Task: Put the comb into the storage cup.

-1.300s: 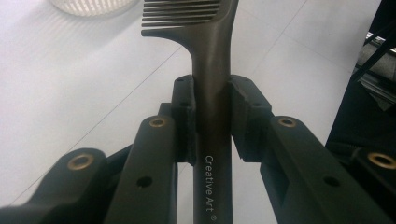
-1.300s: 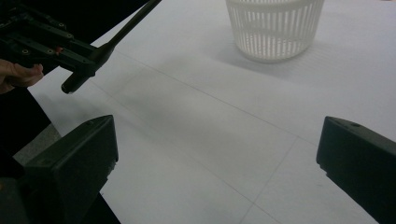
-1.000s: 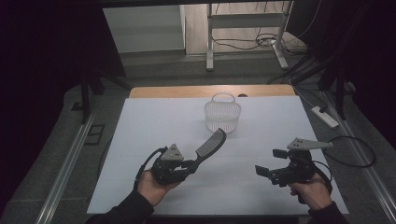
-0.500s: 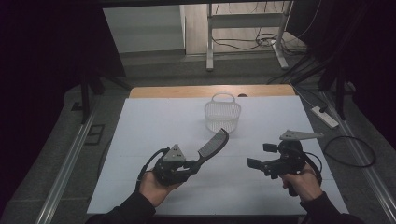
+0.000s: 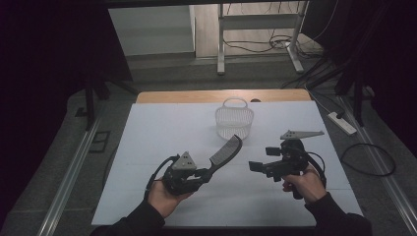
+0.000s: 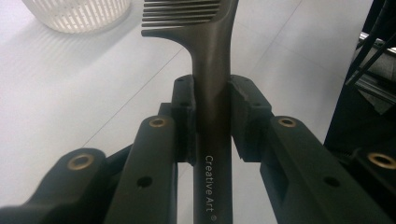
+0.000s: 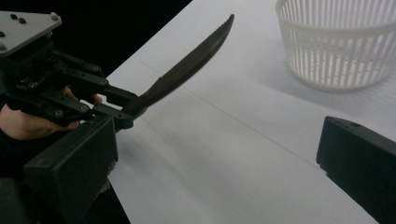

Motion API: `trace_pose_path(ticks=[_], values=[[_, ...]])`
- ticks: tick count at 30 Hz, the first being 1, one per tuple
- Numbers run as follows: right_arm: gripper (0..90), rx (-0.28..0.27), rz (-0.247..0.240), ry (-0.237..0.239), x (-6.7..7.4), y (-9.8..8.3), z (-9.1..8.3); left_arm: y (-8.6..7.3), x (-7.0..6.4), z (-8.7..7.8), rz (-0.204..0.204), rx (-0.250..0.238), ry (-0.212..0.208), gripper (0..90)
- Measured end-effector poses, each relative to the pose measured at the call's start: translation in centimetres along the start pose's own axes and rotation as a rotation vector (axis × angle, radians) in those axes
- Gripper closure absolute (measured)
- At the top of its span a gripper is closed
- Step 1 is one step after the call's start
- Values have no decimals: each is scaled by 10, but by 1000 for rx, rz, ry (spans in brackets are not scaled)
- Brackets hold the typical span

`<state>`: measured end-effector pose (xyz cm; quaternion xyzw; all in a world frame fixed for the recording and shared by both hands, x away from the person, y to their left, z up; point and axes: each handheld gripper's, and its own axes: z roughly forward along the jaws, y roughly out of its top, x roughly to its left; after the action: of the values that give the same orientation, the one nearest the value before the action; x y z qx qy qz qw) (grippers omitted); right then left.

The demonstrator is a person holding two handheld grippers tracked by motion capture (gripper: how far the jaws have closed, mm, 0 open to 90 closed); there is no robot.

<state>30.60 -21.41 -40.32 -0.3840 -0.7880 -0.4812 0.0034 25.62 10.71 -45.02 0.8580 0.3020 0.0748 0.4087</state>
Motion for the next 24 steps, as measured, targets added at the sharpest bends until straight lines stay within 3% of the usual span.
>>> trace_pose_path(ticks=[8,24], values=[[0,-19,0,6,1,9,8,2,0,2,-4,-6,-3,724],[0,44,17,6,3,27,29,5,-1,5,-2,-20,-3,724]])
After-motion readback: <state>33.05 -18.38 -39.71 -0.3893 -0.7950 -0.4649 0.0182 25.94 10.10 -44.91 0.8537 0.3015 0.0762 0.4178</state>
